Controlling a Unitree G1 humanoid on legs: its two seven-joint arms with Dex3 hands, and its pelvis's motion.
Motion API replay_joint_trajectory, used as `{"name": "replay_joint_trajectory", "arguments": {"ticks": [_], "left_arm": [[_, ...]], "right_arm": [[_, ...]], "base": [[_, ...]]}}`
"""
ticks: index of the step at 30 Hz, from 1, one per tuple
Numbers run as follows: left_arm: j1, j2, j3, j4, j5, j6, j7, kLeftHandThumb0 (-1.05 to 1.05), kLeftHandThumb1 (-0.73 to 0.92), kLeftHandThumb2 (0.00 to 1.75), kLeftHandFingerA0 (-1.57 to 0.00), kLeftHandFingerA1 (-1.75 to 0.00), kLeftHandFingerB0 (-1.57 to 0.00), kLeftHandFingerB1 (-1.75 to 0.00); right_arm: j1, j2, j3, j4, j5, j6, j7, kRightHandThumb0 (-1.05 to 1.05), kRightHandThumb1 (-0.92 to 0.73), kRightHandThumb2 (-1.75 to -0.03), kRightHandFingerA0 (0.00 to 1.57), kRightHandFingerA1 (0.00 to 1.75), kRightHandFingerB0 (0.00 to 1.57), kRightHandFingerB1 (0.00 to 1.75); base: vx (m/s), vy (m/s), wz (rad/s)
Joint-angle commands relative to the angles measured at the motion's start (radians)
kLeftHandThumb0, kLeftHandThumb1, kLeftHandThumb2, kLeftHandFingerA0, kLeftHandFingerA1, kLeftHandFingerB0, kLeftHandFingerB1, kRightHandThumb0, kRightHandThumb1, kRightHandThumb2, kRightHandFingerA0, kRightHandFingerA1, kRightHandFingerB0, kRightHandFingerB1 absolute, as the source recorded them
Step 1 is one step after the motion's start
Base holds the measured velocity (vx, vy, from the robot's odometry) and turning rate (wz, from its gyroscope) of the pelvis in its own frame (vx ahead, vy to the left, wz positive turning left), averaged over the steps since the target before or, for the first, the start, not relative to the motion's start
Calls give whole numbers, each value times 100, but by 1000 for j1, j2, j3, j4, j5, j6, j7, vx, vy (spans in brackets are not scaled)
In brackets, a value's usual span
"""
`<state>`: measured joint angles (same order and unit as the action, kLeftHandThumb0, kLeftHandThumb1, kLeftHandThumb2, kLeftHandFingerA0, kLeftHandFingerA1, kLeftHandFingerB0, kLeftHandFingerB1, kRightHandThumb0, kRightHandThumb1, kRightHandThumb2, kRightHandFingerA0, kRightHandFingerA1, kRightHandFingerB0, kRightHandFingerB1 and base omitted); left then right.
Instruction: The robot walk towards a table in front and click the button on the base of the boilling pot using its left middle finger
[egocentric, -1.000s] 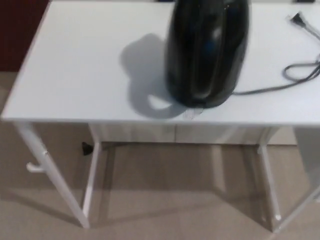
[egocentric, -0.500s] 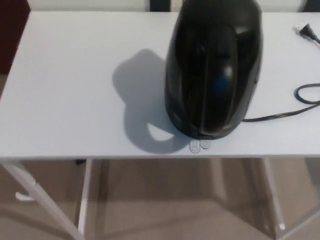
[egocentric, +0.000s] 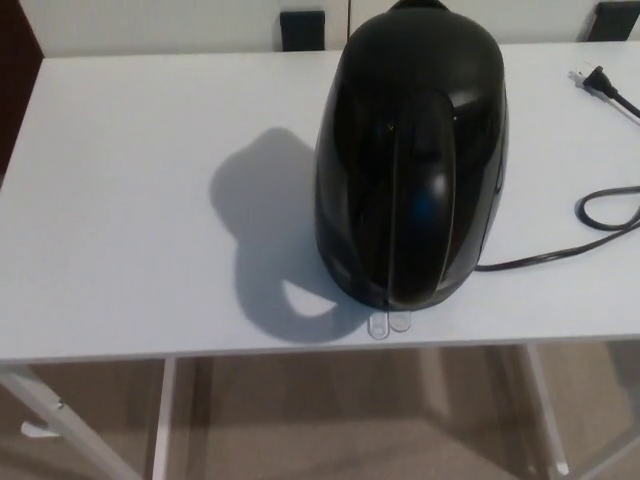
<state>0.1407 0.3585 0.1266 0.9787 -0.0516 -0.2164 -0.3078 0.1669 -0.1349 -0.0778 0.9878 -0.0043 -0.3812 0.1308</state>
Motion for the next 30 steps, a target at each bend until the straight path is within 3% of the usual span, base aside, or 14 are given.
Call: {"name": "replay_joint_trajectory", "arguments": {"ticks": [1,13,14,15,20,21,23,24,25,26,27,28,29,30], "left_arm": [[2,14,-2,1,14,-13,5,-14,38,84,-36,-57,-14,-47],[27,24,-30,-29,50,-46,13,-19,37,83,-36,-57,-15,-47],[39,30,-52,-49,77,-66,25,-27,52,55,-48,-39,-28,-31],[55,31,-73,-86,94,-90,27,-19,35,83,-37,-58,-13,-47],[169,24,-120,-298,87,-158,-21,-25,34,82,-38,-58,-5,-44],[213,30,-139,-384,96,-162,-29,-43,43,64,-39,-45,-9,-33],[266,53,-185,-491,160,-220,-12,-53,44,71,-35,-49,-6,-23],[294,68,-207,-549,212,-260,18,-51,56,57,-43,-40,-5,-24],[305,74,-214,-572,229,-268,30,-51,56,57,-43,-40,-5,-24],[331,82,-223,-617,273,-302,61,-55,56,58,-45,-42,-6,-21],[384,92,-250,-736,338,-337,80,-70,50,84,-39,-53,-3,-20],[406,111,-266,-806,393,-347,89,-72,69,61,-42,-41,-3,-20],[428,121,-279,-877,447,-346,104,-79,61,94,-35,-52,-2,-17],[440,121,-287,-917,478,-346,116,-80,63,97,-36,-53,-1,-18]], "right_arm": [[-2,-9,-2,12,-6,-13,-12,-13,-40,-86,43,62,19,51],[-5,-9,0,26,-6,-27,-6,-12,-40,-86,46,64,19,51],[-6,-10,0,30,-6,-33,-3,-12,-40,-86,46,64,19,51],[-11,-13,3,31,-11,-34,-7,-12,-40,-86,47,64,19,51],[-21,-12,0,33,-4,-21,-1,-11,-41,-86,45,63,18,51],[-21,-11,1,30,-4,-15,-1,-11,-41,-86,45,63,18,51],[-19,-10,3,25,-6,-11,-3,-12,-41,-86,46,64,19,51],[-18,-10,5,23,-10,-9,-9,-12,-41,-86,46,64,19,51],[-18,-10,6,22,-11,-9,-11,-12,-41,-86,46,64,19,51],[-20,-11,11,26,-16,-16,-9,-13,-40,-86,46,63,19,51],[-22,-14,15,32,-21,-20,-10,-14,-41,-86,44,63,18,51],[-24,-11,17,33,-22,-22,-11,-14,-41,-86,45,63,19,51],[-29,-10,16,33,-17,-17,-8,-14,-40,-86,45,63,18,51],[-33,-10,16,31,-16,-11,-8,-13,-40,-86,45,63,18,51]], "base": [[86,-23,3],[7,-2,0],[0,0,0],[0,0,0],[0,0,0],[0,0,0],[0,0,0],[0,0,0],[0,0,0],[0,0,0],[0,0,0],[0,0,0],[0,0,0],[0,0,0]]}}
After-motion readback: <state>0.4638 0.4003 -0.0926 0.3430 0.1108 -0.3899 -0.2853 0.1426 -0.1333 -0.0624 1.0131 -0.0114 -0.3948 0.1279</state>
